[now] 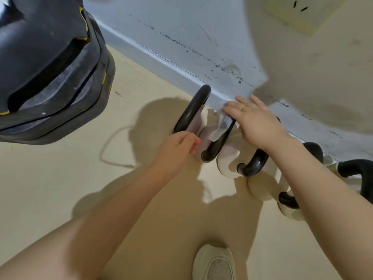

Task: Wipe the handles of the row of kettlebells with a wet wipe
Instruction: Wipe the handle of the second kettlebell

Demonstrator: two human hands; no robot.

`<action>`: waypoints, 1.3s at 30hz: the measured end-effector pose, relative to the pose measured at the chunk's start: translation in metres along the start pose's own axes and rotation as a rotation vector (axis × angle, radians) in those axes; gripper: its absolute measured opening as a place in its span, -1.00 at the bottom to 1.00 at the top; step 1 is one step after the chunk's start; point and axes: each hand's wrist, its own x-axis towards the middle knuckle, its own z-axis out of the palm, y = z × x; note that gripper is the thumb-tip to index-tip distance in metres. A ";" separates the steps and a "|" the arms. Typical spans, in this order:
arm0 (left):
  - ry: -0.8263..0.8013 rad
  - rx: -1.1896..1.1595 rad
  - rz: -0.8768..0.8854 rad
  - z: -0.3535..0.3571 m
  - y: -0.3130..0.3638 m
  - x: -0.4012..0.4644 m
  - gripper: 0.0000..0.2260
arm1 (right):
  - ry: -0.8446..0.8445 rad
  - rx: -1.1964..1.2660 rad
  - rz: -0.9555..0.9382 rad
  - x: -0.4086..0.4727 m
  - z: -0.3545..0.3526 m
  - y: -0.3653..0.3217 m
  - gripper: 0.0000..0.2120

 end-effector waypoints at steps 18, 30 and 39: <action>-0.169 0.085 -0.060 0.020 -0.002 0.013 -0.80 | 0.347 0.352 0.257 0.009 0.015 0.008 -0.86; -0.214 0.274 0.005 0.019 -0.004 0.023 -0.82 | 0.030 0.459 0.081 0.052 0.013 0.018 -0.73; -0.220 0.194 -0.031 0.018 -0.007 0.024 -0.82 | 0.315 1.197 0.809 0.049 0.034 -0.015 -0.75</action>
